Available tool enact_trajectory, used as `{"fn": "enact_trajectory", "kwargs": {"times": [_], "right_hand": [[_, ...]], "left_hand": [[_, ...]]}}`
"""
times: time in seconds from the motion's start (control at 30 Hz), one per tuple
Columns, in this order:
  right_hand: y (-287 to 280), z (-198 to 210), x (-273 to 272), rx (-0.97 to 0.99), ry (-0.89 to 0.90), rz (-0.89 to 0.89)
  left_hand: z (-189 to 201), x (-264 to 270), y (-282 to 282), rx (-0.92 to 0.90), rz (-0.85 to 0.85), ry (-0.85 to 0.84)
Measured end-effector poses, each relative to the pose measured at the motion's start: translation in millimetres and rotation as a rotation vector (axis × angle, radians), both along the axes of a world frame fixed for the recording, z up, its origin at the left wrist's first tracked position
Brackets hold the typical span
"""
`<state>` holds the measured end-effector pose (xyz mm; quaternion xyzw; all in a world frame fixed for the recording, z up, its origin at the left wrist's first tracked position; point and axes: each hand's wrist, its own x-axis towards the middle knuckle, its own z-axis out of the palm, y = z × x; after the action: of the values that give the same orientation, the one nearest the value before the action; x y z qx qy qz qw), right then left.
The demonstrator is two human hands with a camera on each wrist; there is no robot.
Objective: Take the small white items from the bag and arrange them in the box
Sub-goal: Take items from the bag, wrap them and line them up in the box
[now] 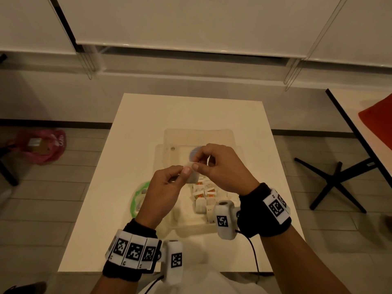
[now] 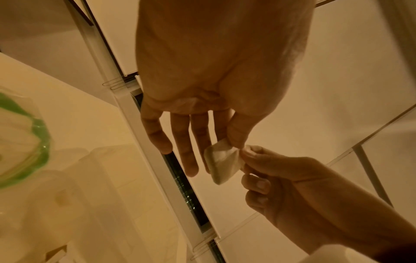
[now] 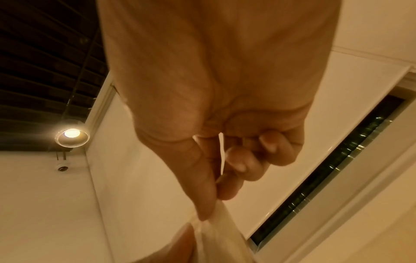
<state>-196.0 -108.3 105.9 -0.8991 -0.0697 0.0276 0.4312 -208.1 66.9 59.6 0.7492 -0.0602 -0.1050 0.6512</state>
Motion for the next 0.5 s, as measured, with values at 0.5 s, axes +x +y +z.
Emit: {"fn": "enact_trajectory", "kwargs": {"times": [0.5], "right_hand": [[-20.6,-104.5,15.3,-0.348,0.377,0.078]], "left_hand": [[-90.6,-27.7,142.3,0.629,0.202,0.154]]}}
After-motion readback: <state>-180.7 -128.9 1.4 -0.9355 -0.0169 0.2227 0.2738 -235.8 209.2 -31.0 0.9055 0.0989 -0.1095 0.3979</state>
